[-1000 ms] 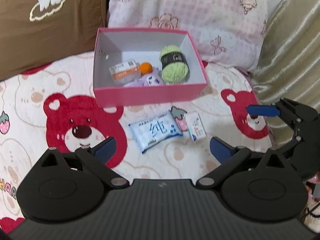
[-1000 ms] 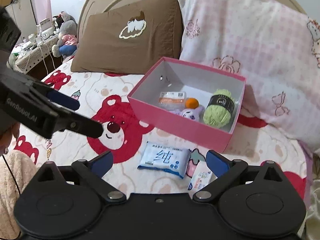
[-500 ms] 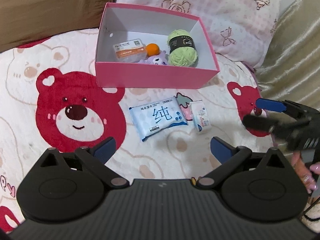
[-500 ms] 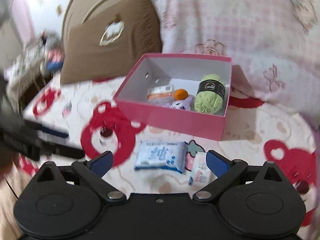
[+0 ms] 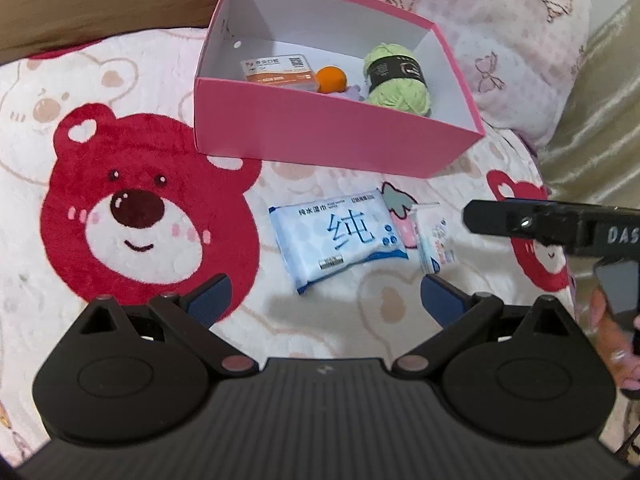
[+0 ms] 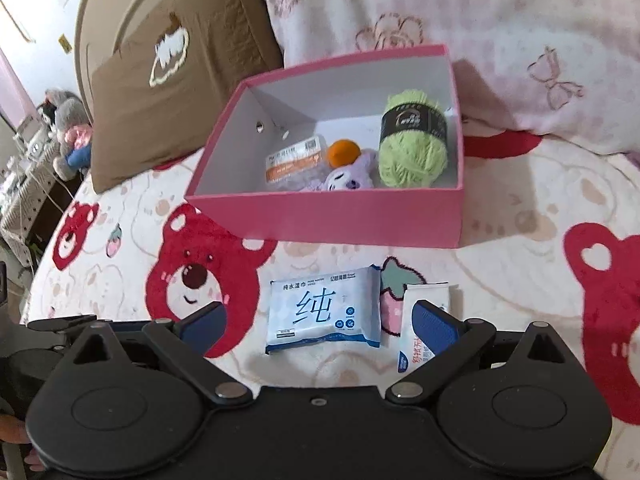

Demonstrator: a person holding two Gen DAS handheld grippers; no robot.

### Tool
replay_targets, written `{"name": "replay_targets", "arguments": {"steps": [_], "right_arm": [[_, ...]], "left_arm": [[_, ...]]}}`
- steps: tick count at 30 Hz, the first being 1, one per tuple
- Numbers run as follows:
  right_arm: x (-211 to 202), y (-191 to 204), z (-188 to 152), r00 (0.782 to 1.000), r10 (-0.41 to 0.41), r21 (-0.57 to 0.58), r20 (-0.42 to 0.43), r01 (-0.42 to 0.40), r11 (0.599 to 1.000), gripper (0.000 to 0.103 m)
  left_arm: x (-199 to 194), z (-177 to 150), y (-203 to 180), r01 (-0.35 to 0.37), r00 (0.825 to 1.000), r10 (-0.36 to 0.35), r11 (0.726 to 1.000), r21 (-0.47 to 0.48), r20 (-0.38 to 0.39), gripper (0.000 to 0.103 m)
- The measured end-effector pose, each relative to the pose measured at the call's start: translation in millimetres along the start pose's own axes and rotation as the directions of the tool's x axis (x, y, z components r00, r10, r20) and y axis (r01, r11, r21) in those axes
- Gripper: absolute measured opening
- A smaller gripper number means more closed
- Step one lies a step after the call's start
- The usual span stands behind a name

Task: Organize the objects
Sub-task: 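Withdraw the right gripper from the pink box toward the blue wipes pack, then lower the right gripper onto the blue-and-white wipes pack and close on it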

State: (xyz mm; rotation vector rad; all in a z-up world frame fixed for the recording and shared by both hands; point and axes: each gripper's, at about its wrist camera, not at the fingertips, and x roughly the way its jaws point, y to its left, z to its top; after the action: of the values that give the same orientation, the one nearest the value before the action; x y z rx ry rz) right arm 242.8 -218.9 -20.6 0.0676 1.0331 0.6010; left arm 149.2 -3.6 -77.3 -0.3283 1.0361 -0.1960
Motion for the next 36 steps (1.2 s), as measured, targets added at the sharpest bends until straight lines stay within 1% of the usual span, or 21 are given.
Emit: {"name": "replay_targets", "arguments": {"steps": [2,4,6,9,11,12,13,14,17,18,19,21,23,24,26,27,30,31,32,34,36], "right_arm": [[11,2,1,1.000,0.000,-0.028,0.007,0.000,1.000,0.101],[24,2,3,1.000,-0.002,-0.055,-0.005,0.002,0.999,0.101],[36,2,4,1.000,0.015,-0.069,-0.013,-0.016,0.997,0.101],[52,0,2,1.000,0.016,-0.093,0.005,-0.016,0.996,0.101],[62,-7,-4,0.999,0.032,-0.074,0.029,-0.030,0.997,0.100],[66,-10,-6,1.000,0.009,-0.051,0.030,-0.008,0.999,0.099],[71,-11,-7,0.999,-0.033,-0.039,0.025,0.033,0.999,0.099],[74,-11,-8,0.997,-0.067,-0.054,0.027,0.068,0.996,0.099],[78,-4,-8,0.991,-0.129,-0.165,0.040,0.134,0.977,0.096],[79,-5,-8,0.992,-0.123,-0.171,0.041,0.128,0.977,0.096],[80,-8,-7,0.995,-0.095,-0.153,0.030,0.098,0.983,0.096],[87,-16,-6,0.998,-0.054,-0.106,-0.017,0.052,0.993,0.094],[95,-17,-7,0.998,-0.051,-0.108,-0.045,0.046,0.993,0.092],[98,-18,-7,0.997,-0.042,-0.103,-0.057,0.036,0.994,0.091],[102,-21,-9,0.996,0.004,-0.072,-0.093,-0.010,0.997,0.091],[106,-21,-10,0.994,0.015,-0.059,-0.108,-0.022,0.998,0.090],[115,-22,-14,0.990,0.010,-0.047,-0.143,-0.017,0.999,0.081],[118,-23,-16,0.988,0.004,-0.040,-0.154,-0.011,0.999,0.078],[121,-25,-16,0.987,0.005,-0.032,-0.160,-0.010,0.999,0.078],[121,-28,-16,0.987,0.008,-0.018,-0.160,-0.011,1.000,0.075],[121,-30,-14,0.986,0.005,-0.003,-0.166,-0.005,1.000,0.071]], "left_arm": [[6,-2,2,-0.004,1.000,0.004,1.000,0.012,0.029,0.102],[12,-4,4,-0.010,0.998,0.009,1.000,0.020,0.055,0.101],[18,-8,8,0.000,0.997,-0.002,1.000,0.019,0.080,0.101],[27,-14,14,0.011,0.992,-0.013,1.000,0.017,0.122,0.100],[34,-18,18,0.010,0.991,-0.012,1.000,0.012,0.136,0.100],[37,-20,21,0.013,0.991,-0.014,1.000,0.006,0.136,0.100],[41,-22,23,0.015,0.991,-0.014,1.000,-0.002,0.136,0.100],[45,-24,25,0.015,0.991,-0.013,1.000,-0.015,0.135,0.100],[56,-28,28,0.017,0.989,-0.012,0.999,-0.029,0.145,0.100],[59,-29,28,0.015,0.988,-0.011,1.000,-0.027,0.151,0.100],[61,-30,28,0.016,0.988,-0.011,0.999,-0.031,0.155,0.100],[68,-31,30,0.038,0.988,-0.030,0.998,-0.051,0.152,0.099],[73,-31,28,0.060,0.986,-0.052,0.997,-0.049,0.161,0.097],[75,-31,26,0.055,0.985,-0.047,0.998,-0.041,0.168,0.096],[79,-32,23,0.040,0.985,-0.035,0.999,-0.025,0.172,0.094],[81,-32,23,0.044,0.985,-0.039,0.999,-0.025,0.166,0.091],[87,-34,26,0.060,0.988,-0.051,0.996,-0.059,0.146,0.085],[90,-34,27,0.054,0.989,-0.044,0.996,-0.065,0.141,0.081],[92,-35,28,0.043,0.990,-0.034,0.997,-0.066,0.137,0.079],[95,-35,29,0.025,0.991,-0.016,0.998,-0.062,0.134,0.071],[97,-35,30,0.009,0.991,-0.001,0.998,-0.055,0.137,0.070]]}}
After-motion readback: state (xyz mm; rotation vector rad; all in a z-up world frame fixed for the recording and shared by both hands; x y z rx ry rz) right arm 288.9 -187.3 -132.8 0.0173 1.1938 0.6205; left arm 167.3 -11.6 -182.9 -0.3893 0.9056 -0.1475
